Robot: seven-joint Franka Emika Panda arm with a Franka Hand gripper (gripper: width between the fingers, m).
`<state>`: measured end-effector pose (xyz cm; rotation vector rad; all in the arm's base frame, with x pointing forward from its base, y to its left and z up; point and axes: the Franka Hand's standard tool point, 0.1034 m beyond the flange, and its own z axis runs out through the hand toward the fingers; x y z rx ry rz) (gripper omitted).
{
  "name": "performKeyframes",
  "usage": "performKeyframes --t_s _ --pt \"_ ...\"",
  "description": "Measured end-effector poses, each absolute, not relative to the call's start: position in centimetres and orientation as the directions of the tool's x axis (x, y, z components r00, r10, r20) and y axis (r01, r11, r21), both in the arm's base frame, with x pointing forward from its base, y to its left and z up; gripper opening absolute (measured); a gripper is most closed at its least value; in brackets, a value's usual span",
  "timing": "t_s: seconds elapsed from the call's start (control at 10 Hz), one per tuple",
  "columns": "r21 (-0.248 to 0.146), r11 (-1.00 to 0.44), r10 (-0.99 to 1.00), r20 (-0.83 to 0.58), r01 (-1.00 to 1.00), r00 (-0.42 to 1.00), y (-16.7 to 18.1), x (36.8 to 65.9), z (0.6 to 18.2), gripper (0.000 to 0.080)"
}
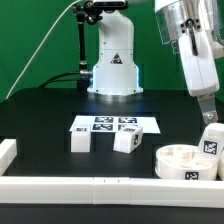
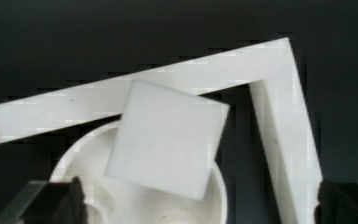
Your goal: Assemble stool
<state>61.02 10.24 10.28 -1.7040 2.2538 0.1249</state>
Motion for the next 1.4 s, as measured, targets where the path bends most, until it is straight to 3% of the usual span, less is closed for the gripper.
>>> performKeyframes --t_s 0.2,0.4,0.5,0.8,1.2,1.4 --pt "-0.118 0.275 -0.927 -0.295 -0.954 -0.231 10.2 61.0 10.1 0.0649" --pt "-0.147 0.064 -0.965 -0.262 -0.987 -0.023 7.8 61.0 9.9 0.0649" --pt "-0.149 0.068 -0.965 -0.26 -0.986 -0.027 7.1 61.1 9.9 0.0649" --pt "-0.187 -0.105 -0.964 -0.222 -0.977 0.146 4.5 61.0 9.7 0.0649" --pt "-0.191 -0.128 -0.961 -0.219 -0.973 0.169 4.8 61.0 9.7 0.0649" --pt "-0.165 -0.521 -0.832 -0.124 -0.838 0.541 4.7 60.6 9.7 0.0649"
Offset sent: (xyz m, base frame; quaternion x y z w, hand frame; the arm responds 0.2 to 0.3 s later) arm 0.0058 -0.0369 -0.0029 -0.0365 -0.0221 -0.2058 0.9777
